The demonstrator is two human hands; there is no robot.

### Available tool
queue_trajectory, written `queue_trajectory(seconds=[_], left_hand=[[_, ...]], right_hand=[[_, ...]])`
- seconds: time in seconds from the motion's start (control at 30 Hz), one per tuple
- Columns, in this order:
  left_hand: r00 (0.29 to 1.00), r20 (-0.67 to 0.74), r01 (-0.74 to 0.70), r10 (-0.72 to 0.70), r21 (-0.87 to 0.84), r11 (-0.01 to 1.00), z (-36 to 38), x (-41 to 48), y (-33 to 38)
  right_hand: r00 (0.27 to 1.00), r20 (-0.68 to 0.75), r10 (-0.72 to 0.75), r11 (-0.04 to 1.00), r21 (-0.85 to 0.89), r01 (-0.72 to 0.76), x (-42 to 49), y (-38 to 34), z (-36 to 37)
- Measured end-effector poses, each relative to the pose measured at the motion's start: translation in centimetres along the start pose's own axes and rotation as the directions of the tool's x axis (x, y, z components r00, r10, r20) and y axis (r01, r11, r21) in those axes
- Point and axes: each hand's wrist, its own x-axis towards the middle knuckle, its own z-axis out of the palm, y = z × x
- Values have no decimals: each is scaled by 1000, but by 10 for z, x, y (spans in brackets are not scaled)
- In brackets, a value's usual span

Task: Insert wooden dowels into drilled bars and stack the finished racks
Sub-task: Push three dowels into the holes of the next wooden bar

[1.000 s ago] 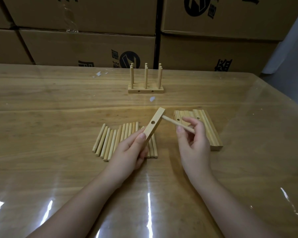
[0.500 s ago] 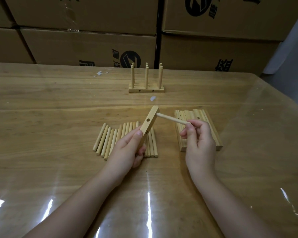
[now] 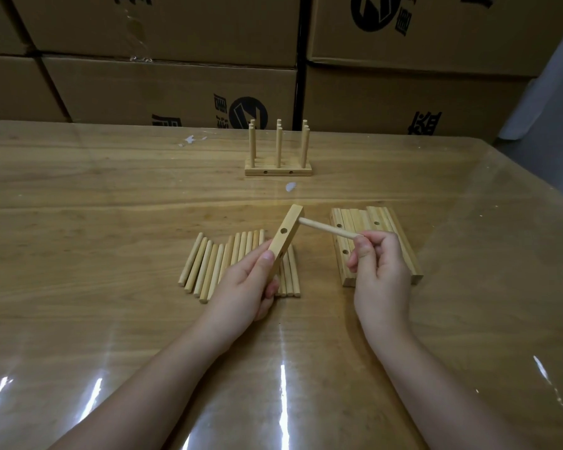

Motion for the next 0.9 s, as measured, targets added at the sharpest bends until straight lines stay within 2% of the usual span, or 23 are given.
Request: queue_trajectory(seconds=[0.13, 0.23, 0.33, 0.43, 0.57, 0.63, 0.9], left_hand=[[999, -16, -48, 49, 39, 998, 3, 0, -3], [999, -53, -21, 13, -159, 987, -1, 2, 0], [996, -85, -8, -19, -306, 952, -3, 3, 4], [997, -64, 20, -46, -363, 932, -3, 3, 6], [998, -55, 14, -37, -383, 924, -4, 3, 8], [998, -62, 8, -34, -378, 926, -4, 3, 8], [999, -46, -5, -11, -326, 945, -5, 4, 5]], right_hand=[[1000, -8, -13, 996, 91, 14, -2, -5, 3], [990, 9, -142, 985, 96, 141, -7, -8, 3], [956, 209, -205, 973, -64, 222, -11, -9, 5], [856, 474, -209, 911, -223, 346, -13, -9, 9], [731, 673, -116, 801, -371, 469, -15, -6, 13], [700, 708, -95, 777, -387, 496, -16, -4, 14], [690, 720, -80, 787, -379, 487, -14, -8, 16]])
